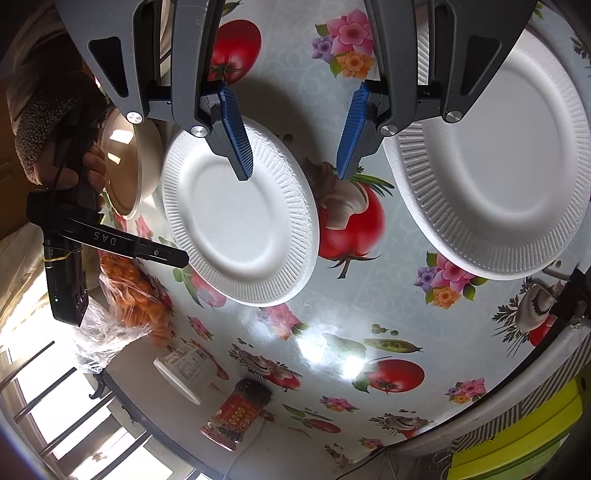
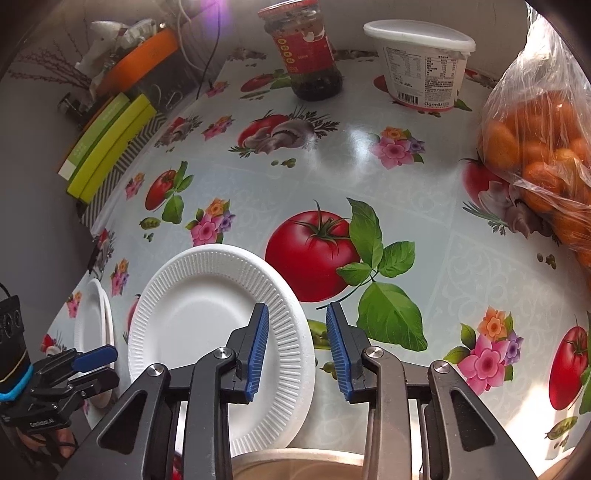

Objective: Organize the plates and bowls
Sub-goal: 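Close the right gripper on the white plate's rim, then lift the held plate and carry it toward the plate stack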

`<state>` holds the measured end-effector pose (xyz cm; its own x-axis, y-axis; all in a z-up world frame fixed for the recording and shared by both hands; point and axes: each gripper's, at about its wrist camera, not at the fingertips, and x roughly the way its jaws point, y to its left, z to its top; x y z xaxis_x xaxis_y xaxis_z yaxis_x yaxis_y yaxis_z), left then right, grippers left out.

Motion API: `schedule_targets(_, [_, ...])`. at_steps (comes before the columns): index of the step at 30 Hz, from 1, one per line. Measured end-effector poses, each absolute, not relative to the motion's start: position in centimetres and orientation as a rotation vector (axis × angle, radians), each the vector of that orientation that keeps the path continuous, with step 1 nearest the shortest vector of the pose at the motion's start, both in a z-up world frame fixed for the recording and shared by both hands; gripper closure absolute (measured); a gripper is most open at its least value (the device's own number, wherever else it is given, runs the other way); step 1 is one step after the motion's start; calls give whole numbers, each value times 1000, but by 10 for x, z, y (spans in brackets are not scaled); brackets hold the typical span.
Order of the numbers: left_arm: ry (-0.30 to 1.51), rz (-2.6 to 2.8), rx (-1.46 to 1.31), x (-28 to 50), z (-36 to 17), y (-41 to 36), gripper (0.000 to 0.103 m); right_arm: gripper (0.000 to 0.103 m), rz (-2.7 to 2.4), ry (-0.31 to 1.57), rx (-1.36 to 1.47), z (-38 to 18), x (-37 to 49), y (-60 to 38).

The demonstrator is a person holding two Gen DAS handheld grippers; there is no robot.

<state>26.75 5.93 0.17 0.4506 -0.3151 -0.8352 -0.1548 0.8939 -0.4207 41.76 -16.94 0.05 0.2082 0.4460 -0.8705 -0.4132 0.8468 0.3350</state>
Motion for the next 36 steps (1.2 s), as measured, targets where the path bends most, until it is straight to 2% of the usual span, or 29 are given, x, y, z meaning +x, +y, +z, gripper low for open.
schedule_targets(6, [1119, -101, -485, 270, -2, 60, 55, 78, 606, 1241, 31, -4, 418, -169])
schedule_targets(8, [1125, -95, -475, 271, -3, 59, 55, 83, 612, 1250, 26, -6, 419, -168])
schedule_targets(10, [1130, -86, -463, 272, -5, 58, 59, 86, 615, 1253, 20, -7, 418, -166])
schedule_targets(17, [1147, -90, -466, 274, -10, 57, 67, 87, 611, 1248, 28, -7, 417, -165])
schedule_targets(27, [1136, -106, -465, 276, -10, 54, 85, 88, 609, 1241, 50, -5, 416, -169])
schedule_targets(36, [1111, -96, -459, 272, -6, 59, 86, 89, 612, 1241, 73, -2, 411, -170])
